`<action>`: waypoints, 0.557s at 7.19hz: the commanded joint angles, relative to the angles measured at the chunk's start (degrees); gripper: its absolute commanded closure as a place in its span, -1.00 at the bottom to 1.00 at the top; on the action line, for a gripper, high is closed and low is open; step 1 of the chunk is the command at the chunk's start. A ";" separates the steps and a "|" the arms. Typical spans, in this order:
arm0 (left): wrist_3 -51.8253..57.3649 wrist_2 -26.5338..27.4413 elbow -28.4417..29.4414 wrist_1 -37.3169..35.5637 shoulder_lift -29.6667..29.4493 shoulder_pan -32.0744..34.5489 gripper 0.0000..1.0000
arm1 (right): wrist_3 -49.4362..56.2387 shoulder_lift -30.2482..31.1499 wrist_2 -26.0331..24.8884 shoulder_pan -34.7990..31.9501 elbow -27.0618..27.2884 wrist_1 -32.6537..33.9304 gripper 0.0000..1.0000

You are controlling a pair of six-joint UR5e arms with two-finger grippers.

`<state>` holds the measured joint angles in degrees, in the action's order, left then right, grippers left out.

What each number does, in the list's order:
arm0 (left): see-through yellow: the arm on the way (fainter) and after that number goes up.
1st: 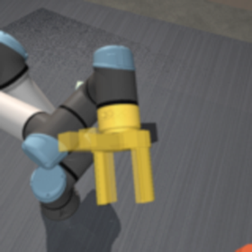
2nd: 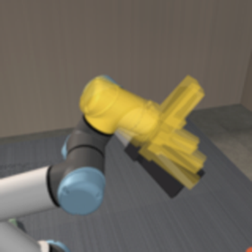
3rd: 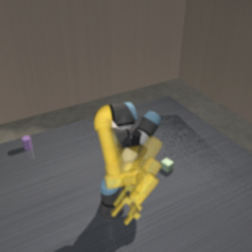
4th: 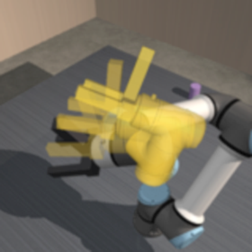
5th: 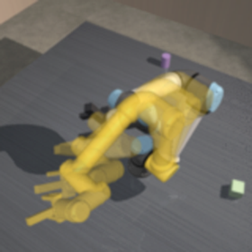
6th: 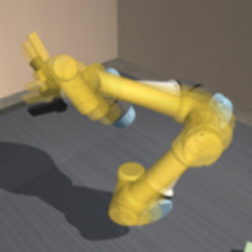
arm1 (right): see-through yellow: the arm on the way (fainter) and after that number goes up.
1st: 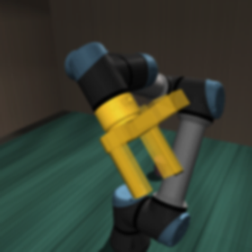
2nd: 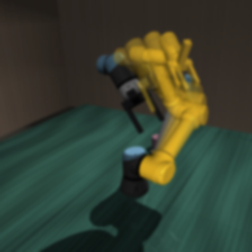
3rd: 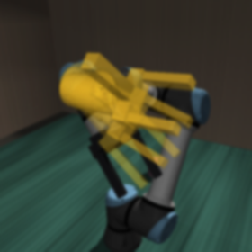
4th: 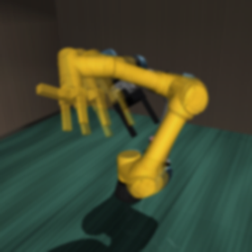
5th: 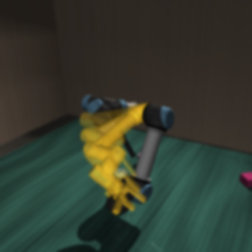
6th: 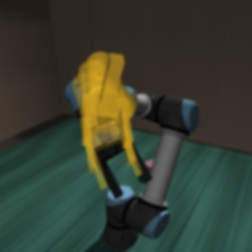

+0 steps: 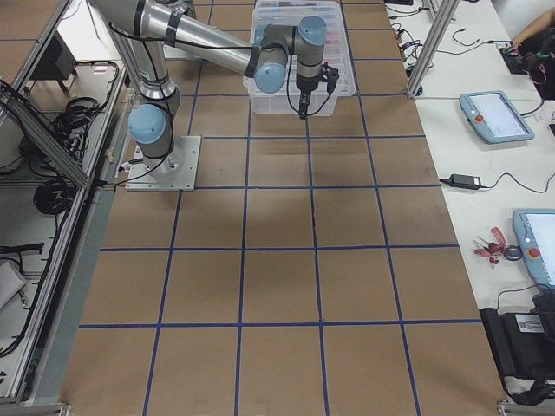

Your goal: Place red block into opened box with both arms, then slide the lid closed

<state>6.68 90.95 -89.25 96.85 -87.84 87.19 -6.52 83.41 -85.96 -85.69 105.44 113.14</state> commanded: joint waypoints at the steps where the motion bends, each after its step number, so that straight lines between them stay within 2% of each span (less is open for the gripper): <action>1: 0.00 0.37 -0.04 0.00 -0.05 0.00 -1.00 | -0.94 0.00 0.00 -1.06 -0.24 0.33 -1.00; 4: 0.00 0.20 -0.04 0.00 -0.05 0.00 -1.00 | -0.51 0.09 -0.97 -0.97 -2.94 -0.46 -1.00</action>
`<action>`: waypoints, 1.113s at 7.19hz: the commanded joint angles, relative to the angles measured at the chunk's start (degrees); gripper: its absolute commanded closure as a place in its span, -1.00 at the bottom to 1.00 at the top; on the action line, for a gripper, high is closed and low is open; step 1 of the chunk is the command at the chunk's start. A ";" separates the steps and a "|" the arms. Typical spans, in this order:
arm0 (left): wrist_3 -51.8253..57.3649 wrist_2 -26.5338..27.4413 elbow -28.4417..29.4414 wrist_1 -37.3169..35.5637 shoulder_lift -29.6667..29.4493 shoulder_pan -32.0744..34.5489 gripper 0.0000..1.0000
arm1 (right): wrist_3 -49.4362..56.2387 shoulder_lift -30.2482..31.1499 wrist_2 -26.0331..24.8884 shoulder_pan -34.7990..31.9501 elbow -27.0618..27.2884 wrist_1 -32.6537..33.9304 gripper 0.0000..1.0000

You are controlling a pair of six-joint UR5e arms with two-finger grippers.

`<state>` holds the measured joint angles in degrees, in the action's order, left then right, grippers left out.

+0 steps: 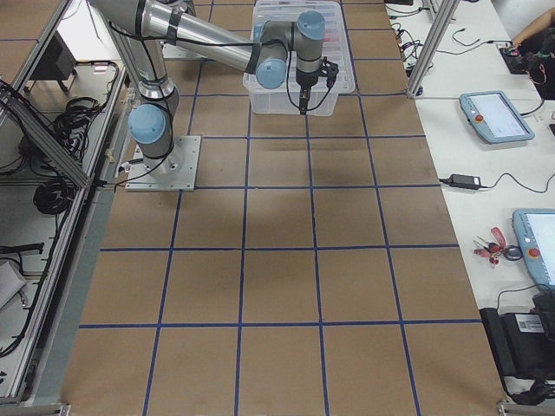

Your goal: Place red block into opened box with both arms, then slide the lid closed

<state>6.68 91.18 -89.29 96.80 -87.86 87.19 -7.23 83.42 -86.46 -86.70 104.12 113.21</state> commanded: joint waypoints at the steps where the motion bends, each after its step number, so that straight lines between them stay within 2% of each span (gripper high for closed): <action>1: 0.00 0.05 0.00 -0.03 -0.03 0.00 -1.00 | 0.37 0.34 -0.55 0.04 -3.21 -2.36 -1.00; 3: 0.00 0.05 0.00 -0.03 -0.03 0.00 -1.00 | 0.46 2.35 -0.81 0.04 -7.15 -8.92 -1.00; 5: 0.00 0.05 0.00 -0.12 -0.03 0.00 -1.00 | 0.47 6.91 -2.31 0.04 -14.17 -20.77 -1.00; 7: 0.09 -0.03 0.08 -0.55 -0.03 -0.09 -1.00 | 0.03 8.34 -2.13 -0.92 -19.28 -27.13 -1.00; 8: 0.44 0.14 0.17 -0.56 -0.03 -0.26 -1.00 | 0.11 8.08 -3.26 -1.45 -19.39 -28.12 -1.00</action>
